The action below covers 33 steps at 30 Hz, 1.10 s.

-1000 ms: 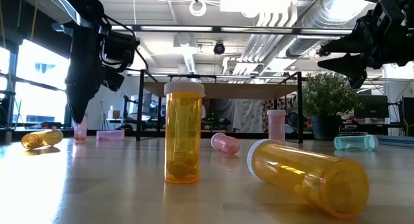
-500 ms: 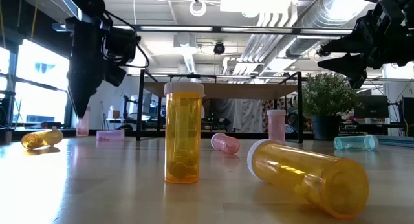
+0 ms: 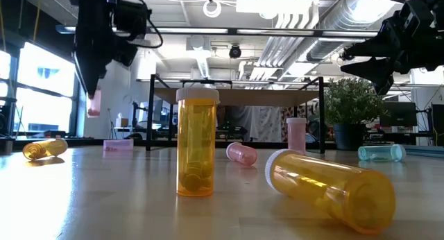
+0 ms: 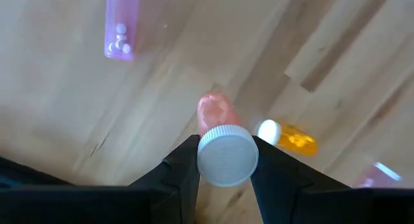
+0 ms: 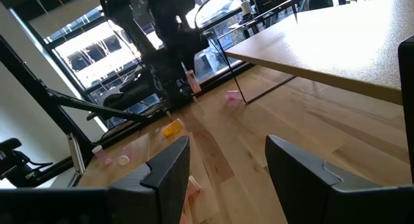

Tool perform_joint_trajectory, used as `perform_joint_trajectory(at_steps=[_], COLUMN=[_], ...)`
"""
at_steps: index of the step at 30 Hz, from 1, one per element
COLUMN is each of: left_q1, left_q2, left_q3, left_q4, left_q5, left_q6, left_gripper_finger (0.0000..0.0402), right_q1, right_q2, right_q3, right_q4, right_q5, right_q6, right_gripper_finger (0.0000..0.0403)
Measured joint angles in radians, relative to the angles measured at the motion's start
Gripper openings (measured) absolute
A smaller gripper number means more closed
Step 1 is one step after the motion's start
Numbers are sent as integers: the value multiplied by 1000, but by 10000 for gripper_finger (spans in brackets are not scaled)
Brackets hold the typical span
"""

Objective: Pick and place medicine bottles onto shelf by color
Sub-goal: Put the top red pill bottle on the shelf

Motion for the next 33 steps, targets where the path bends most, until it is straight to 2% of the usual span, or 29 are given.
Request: perform_joint_trajectory(at_steps=[7,18,24,33], left_q1=[-34,-34,-14,106], left_q2=[-1,43,146,410], left_q3=[165,465,636,953], left_q4=[-124,-218,-223,-248], left_q5=[2,-4,-11,-44], left_q6=[-21,-55,-15,115], left_gripper_finger=[110,110,110,111], right_q1=[0,0,0,0], right_q2=[0,0,0,0], right_q3=[0,0,0,0], right_q4=[0,4,6,7], right_q5=[0,1,10,9], right_q6=[3,4,77,79], right_gripper_finger=[193,193,193,193])
